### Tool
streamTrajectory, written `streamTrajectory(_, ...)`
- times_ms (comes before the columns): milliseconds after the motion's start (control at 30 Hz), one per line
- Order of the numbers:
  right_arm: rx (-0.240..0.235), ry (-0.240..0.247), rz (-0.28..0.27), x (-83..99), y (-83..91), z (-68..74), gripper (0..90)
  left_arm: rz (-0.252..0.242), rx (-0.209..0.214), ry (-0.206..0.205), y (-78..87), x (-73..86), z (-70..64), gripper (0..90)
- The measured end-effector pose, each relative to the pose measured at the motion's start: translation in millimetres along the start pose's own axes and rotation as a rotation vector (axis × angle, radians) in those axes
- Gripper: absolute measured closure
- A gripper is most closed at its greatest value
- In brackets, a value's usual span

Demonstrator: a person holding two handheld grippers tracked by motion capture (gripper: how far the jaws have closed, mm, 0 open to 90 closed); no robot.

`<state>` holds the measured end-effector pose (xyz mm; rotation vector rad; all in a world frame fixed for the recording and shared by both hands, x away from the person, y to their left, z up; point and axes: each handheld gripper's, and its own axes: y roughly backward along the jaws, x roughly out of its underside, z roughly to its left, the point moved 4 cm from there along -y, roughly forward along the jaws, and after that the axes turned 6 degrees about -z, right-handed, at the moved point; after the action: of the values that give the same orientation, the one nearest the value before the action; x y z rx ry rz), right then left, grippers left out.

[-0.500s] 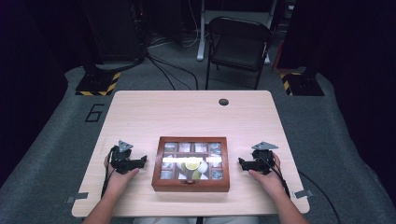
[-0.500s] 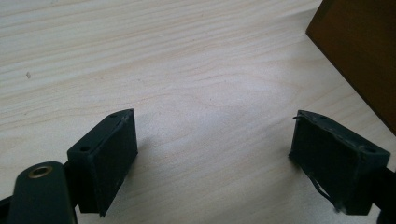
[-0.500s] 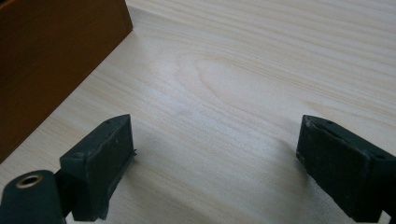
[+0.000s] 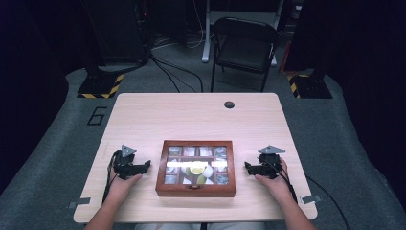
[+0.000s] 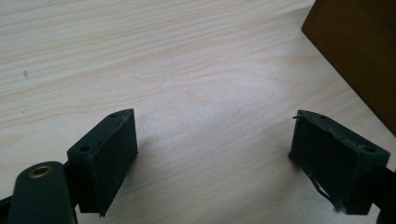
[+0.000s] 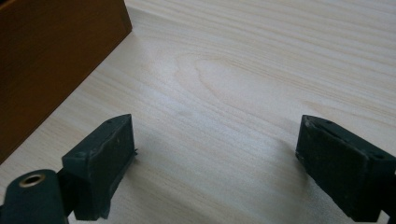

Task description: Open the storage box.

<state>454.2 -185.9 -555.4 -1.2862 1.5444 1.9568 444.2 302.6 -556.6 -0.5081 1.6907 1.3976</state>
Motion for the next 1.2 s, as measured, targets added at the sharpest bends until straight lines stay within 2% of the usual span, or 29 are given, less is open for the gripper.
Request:
streamTrajectory(333, 0.007, 0.01, -0.004, 0.0, 0.0, -0.5, 11.2, -0.006, -0.002, 0.004, -0.7, -0.3, 0.1, 14.4)
streamTrajectory(467, 0.006, -0.002, -0.006, 0.3, 1.1, 0.4, 14.0, 0.003, -0.004, 0.011, 0.2, -0.9, -0.1, 15.5)
streamTrajectory(500, 0.006, -0.005, -0.007, 0.4, 2.0, 0.5, 15.8, 0.002, 0.006, 0.03, 1.5, -1.6, -0.3, 16.6)
streamTrajectory(533, 0.006, -0.005, -0.007, 0.4, 2.0, 0.5, 15.8, 0.002, 0.006, 0.03, 1.5, -1.6, -0.3, 18.4)
streamTrajectory(567, 0.009, -0.015, -0.002, -0.4, 3.4, 0.5, 21.9, 0.0, 0.015, 0.052, 3.8, -2.6, 0.1, 21.7)
streamTrajectory(633, 0.014, -0.03, 0.005, -1.3, 5.6, 0.8, 28.6, -0.008, 0.014, 0.066, 5.5, -3.6, 1.5, 22.5)
streamTrajectory(700, 0.011, -0.032, 0.019, -2.2, 7.7, 1.1, 31.0, -0.019, 0.019, 0.091, 7.5, -5.4, 2.8, 23.4)
streamTrajectory(767, -0.003, -0.023, 0.021, -3.5, 10.2, 1.6, 31.5, -0.024, 0.017, 0.099, 11.2, -7.5, 2.6, 23.6)
streamTrajectory(867, -0.008, -0.027, 0.013, -5.8, 14.3, 5.1, 31.5, -0.028, 0.029, 0.097, 14.8, -9.6, 1.0, 25.8)
streamTrajectory(933, -0.005, -0.003, 0.0, -8.1, 19.3, 7.6, 31.0, -0.029, 0.036, 0.09, 17.9, -11.6, -2.1, 25.8)
streamTrajectory(1000, -0.001, -0.008, -0.001, -8.7, 22.0, 8.3, 30.1, -0.031, 0.037, 0.087, 19.0, -12.2, -3.2, 25.8)
streamTrajectory(1100, 0.0, -0.027, 0.001, -9.0, 24.8, 8.3, 30.2, -0.025, 0.067, 0.084, 24.5, -13.9, -7.3, 27.8)
streamTrajectory(1133, -0.004, -0.047, 0.005, -9.0, 28.7, 8.5, 32.3, -0.027, 0.077, 0.073, 28.0, -14.5, -9.9, 29.5)
streamTrajectory(1200, -0.016, -0.043, -0.001, -9.4, 31.9, 9.0, 35.0, -0.033, 0.091, 0.064, 31.7, -15.7, -13.3, 32.2)
